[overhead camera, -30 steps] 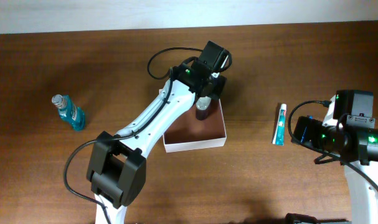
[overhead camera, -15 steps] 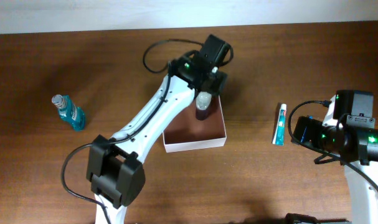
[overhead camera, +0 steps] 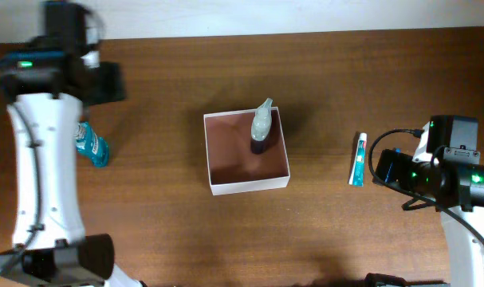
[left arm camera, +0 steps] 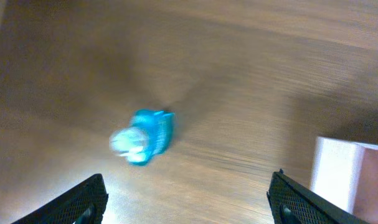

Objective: Pack container
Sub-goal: 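Release the soap bottle and move the left gripper to the Listerine bottle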

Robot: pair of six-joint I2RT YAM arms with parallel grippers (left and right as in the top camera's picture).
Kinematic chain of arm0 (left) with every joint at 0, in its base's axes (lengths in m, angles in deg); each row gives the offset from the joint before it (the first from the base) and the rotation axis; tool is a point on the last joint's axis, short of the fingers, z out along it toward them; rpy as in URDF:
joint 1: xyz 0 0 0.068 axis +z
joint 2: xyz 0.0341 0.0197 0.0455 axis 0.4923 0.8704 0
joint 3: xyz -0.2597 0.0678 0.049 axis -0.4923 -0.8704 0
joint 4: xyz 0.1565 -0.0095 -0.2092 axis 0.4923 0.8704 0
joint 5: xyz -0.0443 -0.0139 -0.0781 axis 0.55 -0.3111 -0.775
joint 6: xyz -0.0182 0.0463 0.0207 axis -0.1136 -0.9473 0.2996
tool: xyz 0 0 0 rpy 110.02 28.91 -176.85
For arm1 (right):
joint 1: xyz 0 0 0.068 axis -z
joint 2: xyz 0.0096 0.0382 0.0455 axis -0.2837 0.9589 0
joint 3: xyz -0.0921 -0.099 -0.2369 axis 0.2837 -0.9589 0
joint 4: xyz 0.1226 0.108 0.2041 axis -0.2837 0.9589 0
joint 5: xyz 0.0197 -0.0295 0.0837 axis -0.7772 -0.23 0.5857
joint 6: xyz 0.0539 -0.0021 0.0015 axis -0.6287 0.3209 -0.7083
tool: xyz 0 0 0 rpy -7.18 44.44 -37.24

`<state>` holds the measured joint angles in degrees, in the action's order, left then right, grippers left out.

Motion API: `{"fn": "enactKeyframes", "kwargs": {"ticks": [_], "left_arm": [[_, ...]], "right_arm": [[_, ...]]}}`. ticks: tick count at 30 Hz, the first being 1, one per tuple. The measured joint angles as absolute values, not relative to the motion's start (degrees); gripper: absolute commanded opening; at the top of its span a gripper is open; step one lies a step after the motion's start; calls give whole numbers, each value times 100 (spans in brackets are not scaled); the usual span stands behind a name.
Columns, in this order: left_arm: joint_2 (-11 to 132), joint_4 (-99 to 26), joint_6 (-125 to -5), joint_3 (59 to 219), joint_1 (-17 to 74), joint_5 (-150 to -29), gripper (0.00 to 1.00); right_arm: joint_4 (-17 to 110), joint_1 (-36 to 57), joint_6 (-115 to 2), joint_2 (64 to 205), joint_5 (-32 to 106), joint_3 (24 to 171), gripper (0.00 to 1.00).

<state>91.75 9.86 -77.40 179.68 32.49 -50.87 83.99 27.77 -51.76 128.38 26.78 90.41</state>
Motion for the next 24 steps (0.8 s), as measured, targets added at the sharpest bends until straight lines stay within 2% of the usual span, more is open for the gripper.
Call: {"fn": "enactKeyframes", "kwargs": {"ticks": [3,8,24], "left_arm": [[9349,1004,-7742,17894,3949,-5235,83],[9758,1056,-7856,17806,4373,-5471,83],[10849,1472,-7961,17738,4633,-5637,83]], "right_arm": [[8397,2777,-5174,12838,2680,9041,99],[8399,2777,-5174,12838,2678,9041,99],[8382,2777,-5174,12838,2678,9041,99]]}}
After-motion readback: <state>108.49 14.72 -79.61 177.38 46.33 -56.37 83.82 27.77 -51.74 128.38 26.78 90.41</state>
